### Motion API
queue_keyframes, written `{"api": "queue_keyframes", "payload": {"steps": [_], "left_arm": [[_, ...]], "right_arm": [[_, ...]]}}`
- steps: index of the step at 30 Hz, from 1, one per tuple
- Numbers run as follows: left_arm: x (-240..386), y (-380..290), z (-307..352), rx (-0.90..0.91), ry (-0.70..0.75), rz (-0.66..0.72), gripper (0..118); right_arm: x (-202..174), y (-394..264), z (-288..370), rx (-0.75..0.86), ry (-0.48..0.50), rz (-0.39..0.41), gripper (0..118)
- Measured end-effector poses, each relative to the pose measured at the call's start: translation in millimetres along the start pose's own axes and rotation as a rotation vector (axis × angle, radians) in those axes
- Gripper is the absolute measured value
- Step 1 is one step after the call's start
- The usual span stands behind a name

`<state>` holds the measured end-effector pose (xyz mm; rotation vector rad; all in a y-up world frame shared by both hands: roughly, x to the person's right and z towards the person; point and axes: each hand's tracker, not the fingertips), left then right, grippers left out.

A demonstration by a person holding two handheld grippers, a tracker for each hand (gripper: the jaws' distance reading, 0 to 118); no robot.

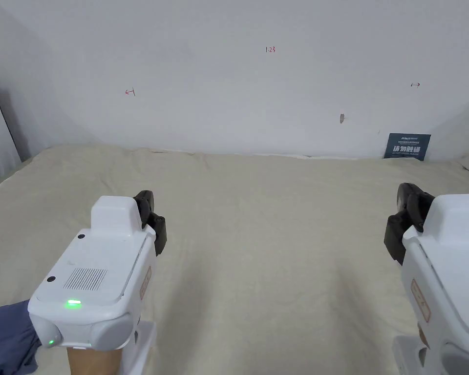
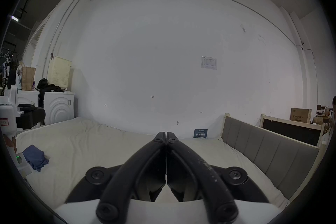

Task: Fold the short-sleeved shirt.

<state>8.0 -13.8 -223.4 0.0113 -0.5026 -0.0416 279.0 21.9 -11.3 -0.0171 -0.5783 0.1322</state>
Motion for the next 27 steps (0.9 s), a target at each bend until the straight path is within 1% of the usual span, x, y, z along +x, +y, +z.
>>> {"api": "queue_keyframes", "payload": {"steps": [1, 2, 3, 4, 5, 6, 7, 8, 9, 10, 11, 12, 17, 27], "left_arm": [[0.3, -0.3, 0.0, 0.002, 0.003, 0.0, 2], [0.2, -0.5, 0.4, 0.006, 0.004, 0.002, 2], [-0.2, -0.6, 1.1, 0.013, 0.006, 0.002, 3], [-0.8, -0.4, 1.8, 0.017, 0.008, 0.004, 7], [-0.7, -0.2, 2.0, 0.018, 0.008, 0.007, 21], [-1.3, 0.4, 2.0, 0.017, 0.006, 0.014, 37], [-2.6, 1.4, 1.1, 0.01, 0.002, 0.025, 60], [-3.7, 2.1, -0.1, -0.002, -0.004, 0.034, 91], [-4.3, 2.4, -1.9, -0.009, -0.007, 0.045, 110], [-3.9, 2.0, -3.0, -0.01, -0.003, 0.05, 118], [-3.7, 1.6, -2.6, -0.005, 0.003, 0.054, 118], [-3.7, 0.4, -0.3, 0.024, 0.016, 0.057, 118], [-2.4, 0.6, -1.4, 0.002, 0.019, 0.033, 118], [-1.2, 0.0, 0.3, 0.006, 0.016, 0.031, 118]], "right_arm": [[0.0, -0.1, 0.0, 0.0, -0.002, 0.001, 7], [-0.1, -0.1, 0.1, -0.001, -0.004, 0.0, 7], [0.0, -0.2, 0.2, -0.002, -0.004, 0.0, 10], [0.1, -0.1, 0.0, -0.002, -0.004, 0.001, 17], [0.0, 0.0, 0.0, -0.004, -0.002, 0.0, 37], [0.1, 0.0, -0.2, -0.006, 0.003, 0.001, 56], [0.2, -0.1, -0.4, -0.007, 0.004, 0.0, 74], [0.1, -0.4, -0.6, -0.006, 0.003, -0.001, 95], [-0.1, -0.8, -0.7, -0.002, 0.001, -0.003, 107], [-0.4, -1.1, -0.5, 0.002, -0.006, -0.007, 115], [-1.0, -1.1, 0.1, 0.004, -0.011, -0.008, 118], [-1.3, -1.1, 1.0, 0.009, -0.015, -0.01, 118], [-0.4, -0.9, 1.3, 0.009, -0.024, -0.018, 118], [1.5, -2.6, 1.6, 0.005, -0.022, -0.022, 118]]}}
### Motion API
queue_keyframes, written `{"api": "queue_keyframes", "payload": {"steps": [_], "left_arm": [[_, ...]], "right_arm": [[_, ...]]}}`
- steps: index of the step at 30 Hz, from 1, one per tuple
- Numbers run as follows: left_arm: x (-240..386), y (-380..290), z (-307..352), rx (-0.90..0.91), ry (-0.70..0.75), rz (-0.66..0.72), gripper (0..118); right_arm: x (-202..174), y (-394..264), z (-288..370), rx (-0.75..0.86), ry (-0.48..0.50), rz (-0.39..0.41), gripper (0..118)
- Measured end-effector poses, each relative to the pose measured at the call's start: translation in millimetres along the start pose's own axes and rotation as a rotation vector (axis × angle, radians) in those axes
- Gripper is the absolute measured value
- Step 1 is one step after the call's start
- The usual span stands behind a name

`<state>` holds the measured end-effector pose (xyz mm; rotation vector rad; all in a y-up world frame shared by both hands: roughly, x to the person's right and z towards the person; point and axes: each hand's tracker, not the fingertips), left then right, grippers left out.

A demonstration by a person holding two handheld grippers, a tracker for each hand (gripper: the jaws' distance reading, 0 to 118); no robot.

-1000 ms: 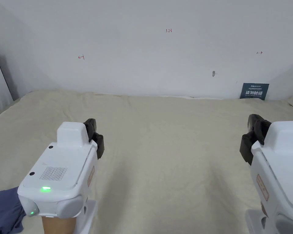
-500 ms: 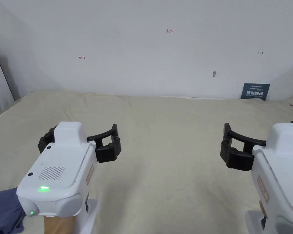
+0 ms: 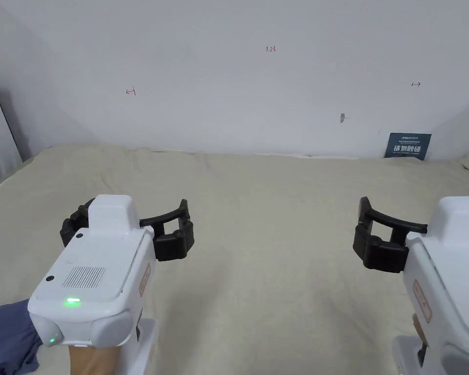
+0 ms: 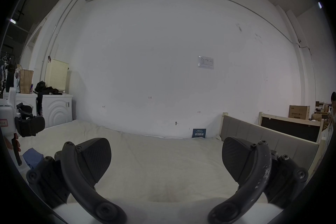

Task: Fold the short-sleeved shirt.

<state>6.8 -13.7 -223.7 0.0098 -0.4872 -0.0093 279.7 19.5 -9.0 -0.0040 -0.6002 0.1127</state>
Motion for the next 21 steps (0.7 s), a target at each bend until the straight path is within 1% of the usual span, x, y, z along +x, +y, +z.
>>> {"api": "queue_keyframes", "payload": {"steps": [21], "left_arm": [[1.9, 3.0, 1.1, 0.009, -0.007, 0.009, 118]], "right_arm": [[-0.9, 0.6, 0.1, -0.004, 0.005, -0.001, 118]]}}
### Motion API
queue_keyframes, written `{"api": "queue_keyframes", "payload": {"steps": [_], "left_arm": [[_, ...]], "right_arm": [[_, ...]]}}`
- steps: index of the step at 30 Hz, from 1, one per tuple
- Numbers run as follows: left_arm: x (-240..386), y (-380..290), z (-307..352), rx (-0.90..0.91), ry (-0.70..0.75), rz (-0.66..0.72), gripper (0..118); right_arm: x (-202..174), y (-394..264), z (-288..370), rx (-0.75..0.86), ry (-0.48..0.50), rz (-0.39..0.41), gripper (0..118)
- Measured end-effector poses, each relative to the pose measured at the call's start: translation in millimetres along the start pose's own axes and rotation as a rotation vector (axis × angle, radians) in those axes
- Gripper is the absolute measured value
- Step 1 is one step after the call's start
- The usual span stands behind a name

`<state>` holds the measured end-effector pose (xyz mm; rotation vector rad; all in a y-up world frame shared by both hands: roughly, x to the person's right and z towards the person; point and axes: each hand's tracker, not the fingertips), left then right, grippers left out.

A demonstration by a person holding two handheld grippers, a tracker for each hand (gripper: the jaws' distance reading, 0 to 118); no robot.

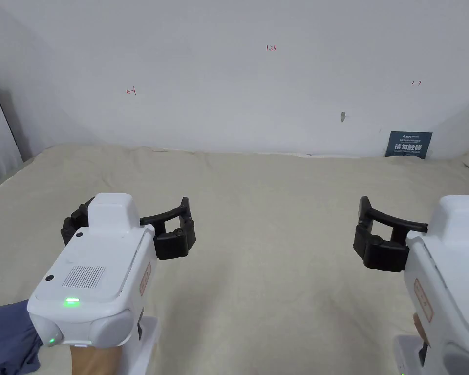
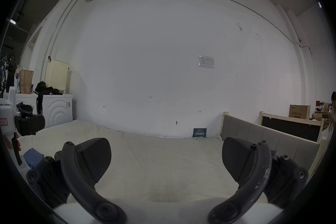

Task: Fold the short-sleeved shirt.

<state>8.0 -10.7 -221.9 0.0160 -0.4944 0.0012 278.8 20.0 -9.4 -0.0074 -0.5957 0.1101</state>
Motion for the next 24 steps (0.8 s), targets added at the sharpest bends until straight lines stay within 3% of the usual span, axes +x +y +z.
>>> {"api": "queue_keyframes", "payload": {"steps": [21, 24], "left_arm": [[-5.9, -1.8, -0.8, -0.002, 0.009, 0.008, 118], [-6.1, -2.1, -0.8, -0.007, 0.005, 0.004, 118]], "right_arm": [[-3.2, 2.3, -5.3, -0.035, 0.01, -0.018, 118], [-4.2, 4.8, -7.3, -0.08, -0.006, -0.049, 118]]}}
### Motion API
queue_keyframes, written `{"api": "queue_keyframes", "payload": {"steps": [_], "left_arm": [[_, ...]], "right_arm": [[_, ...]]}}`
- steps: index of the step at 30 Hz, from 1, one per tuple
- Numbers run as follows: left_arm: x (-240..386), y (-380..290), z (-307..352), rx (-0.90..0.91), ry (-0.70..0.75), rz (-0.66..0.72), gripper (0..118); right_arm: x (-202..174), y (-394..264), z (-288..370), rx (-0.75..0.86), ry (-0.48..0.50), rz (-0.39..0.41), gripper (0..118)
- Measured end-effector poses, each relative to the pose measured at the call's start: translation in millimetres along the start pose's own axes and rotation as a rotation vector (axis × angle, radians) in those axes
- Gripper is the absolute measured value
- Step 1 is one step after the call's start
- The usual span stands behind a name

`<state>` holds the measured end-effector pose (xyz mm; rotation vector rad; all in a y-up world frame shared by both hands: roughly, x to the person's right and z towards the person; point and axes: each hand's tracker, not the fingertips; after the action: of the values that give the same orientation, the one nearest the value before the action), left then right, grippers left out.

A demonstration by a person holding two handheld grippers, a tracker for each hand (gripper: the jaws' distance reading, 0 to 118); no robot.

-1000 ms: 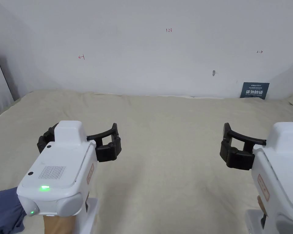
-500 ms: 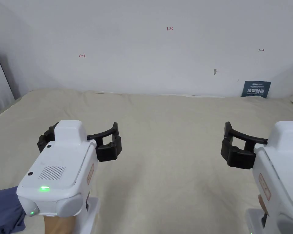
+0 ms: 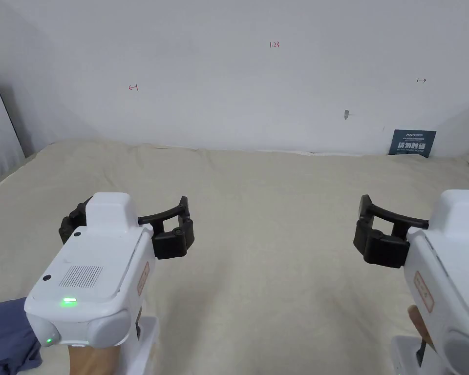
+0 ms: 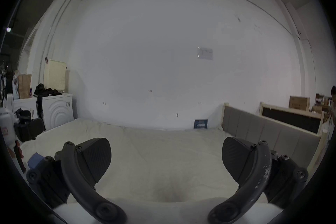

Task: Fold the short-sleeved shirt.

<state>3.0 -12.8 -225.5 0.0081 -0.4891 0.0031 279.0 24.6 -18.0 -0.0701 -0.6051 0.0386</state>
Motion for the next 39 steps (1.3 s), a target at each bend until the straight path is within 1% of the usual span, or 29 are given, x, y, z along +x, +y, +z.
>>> {"api": "queue_keyframes", "payload": {"steps": [3, 5, 6, 8, 11, 13, 16, 22, 26, 31, 36, 39], "left_arm": [[-0.8, -0.7, 0.4, -0.003, -0.003, 0.001, 118], [-1.3, -0.5, 0.8, -0.005, -0.005, 0.006, 118], [-1.5, -0.4, 1.0, -0.005, -0.006, 0.008, 118], [-1.6, -0.2, 1.1, -0.006, -0.005, 0.008, 118], [-2.1, 0.4, 0.9, -0.005, -0.006, 0.009, 118], [-2.2, 1.1, 0.8, -0.006, -0.006, 0.011, 118], [-2.4, 2.1, 1.0, -0.004, -0.006, 0.014, 118], [-3.5, 2.6, 1.2, -0.006, -0.01, 0.022, 118], [-4.4, 1.4, 1.2, -0.01, -0.005, 0.017, 118], [-4.9, 2.1, 1.5, -0.008, -0.002, 0.008, 118], [-4.8, 2.1, 2.5, -0.004, -0.004, 0.002, 118], [-4.5, 3.0, 3.5, -0.001, -0.005, 0.0, 118]], "right_arm": [[0.6, 5.9, -3.8, -0.159, -0.032, -0.09, 118], [4.4, 9.9, -7.2, -0.281, -0.035, -0.15, 118], [5.1, 11.3, -8.4, -0.313, -0.036, -0.176, 118], [5.3, 11.9, -8.5, -0.367, -0.081, -0.208, 118], [7.5, 14.3, -8.4, -0.414, -0.074, -0.251, 118], [7.7, 16.2, -7.8, -0.427, -0.074, -0.264, 118], [5.4, 19.2, -8.4, -0.434, -0.094, -0.243, 118], [3.5, 17.5, -9.3, -0.393, -0.084, -0.214, 118], [0.2, 16.8, -8.6, -0.329, -0.133, -0.18, 118], [3.8, 14.9, -12.9, -0.341, -0.133, -0.188, 118], [4.1, 8.0, -10.3, -0.233, -0.082, -0.133, 118], [3.3, 2.1, -9.8, -0.125, -0.042, -0.081, 118]]}}
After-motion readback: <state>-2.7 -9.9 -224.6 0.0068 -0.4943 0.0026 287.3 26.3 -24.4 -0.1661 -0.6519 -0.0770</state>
